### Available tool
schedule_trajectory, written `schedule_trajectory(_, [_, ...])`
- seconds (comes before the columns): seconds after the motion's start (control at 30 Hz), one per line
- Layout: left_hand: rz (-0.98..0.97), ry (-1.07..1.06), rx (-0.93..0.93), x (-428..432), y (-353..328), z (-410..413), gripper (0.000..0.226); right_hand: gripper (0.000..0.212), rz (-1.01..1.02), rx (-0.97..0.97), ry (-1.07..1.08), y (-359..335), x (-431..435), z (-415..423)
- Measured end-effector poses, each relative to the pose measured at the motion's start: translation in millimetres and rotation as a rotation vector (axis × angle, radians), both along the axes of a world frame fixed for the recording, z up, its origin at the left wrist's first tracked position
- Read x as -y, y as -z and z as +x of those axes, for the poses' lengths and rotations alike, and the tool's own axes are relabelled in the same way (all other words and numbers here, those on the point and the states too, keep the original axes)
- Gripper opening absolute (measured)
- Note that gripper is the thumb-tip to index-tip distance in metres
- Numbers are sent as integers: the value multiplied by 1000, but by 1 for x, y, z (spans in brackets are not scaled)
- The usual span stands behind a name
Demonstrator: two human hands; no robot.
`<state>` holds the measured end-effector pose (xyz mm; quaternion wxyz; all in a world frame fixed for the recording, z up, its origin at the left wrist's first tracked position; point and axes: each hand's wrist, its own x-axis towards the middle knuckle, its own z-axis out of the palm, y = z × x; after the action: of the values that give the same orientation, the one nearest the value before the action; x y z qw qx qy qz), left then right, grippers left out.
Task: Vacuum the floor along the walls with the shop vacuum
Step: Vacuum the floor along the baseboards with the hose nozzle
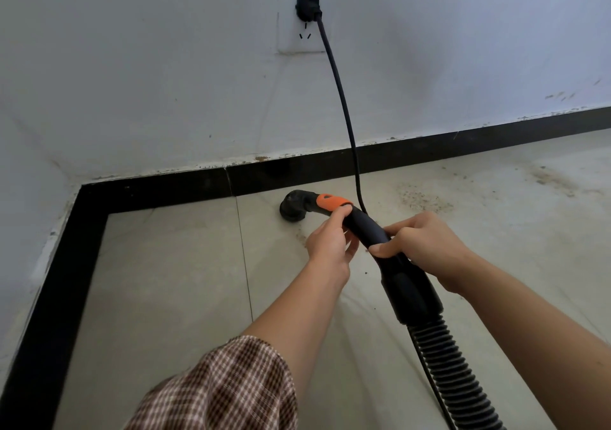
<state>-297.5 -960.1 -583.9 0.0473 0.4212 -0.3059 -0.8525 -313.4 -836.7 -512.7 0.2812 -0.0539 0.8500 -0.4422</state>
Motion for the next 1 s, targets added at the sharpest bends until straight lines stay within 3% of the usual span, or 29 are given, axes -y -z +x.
schedule_trajectory(0.53, [28,-6,45,-33,-18,27,18,8,56,18,-38,-10,-34,7])
schedule_trajectory(1.0, [50,10,53,-63,-29,46,19,27,126,6,-44,-21,-63,15])
